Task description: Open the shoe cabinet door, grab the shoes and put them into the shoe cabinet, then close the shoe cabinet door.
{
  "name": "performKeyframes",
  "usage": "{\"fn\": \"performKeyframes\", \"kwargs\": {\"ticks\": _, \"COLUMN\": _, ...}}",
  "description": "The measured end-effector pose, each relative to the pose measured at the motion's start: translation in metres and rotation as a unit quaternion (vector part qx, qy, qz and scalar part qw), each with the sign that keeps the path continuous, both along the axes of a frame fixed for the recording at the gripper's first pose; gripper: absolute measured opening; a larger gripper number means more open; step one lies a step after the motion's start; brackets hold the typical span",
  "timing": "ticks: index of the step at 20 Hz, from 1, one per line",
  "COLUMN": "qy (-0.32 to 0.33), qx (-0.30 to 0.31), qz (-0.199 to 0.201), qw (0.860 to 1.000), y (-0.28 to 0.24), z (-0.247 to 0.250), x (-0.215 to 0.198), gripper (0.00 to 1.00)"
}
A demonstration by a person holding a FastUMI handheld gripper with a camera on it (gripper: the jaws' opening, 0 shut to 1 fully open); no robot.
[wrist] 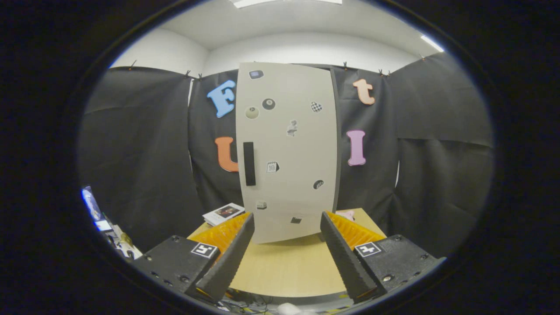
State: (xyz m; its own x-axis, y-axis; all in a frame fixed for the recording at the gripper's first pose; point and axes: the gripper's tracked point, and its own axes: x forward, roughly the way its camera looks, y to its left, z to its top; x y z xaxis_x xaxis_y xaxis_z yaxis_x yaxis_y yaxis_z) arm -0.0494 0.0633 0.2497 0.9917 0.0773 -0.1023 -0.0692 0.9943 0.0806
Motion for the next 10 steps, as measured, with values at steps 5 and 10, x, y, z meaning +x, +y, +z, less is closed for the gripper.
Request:
{"fn": "performKeyframes", "kwargs": {"ticks": 5, "qy": -0.001, "qx": -0.007, "qz": -0.011, "qw": 1.0, "y": -0.003, "z": -0.002, "x": -0.015, "gripper": 0.99}}
{"fn": "performKeyframes", "kwargs": {"ticks": 10, "qy": -0.012, "qx": -0.011, "qz": -0.012, "qw": 1.0, "y": 0.001, "z": 0.002, "x": -0.024, "gripper": 0.99}}
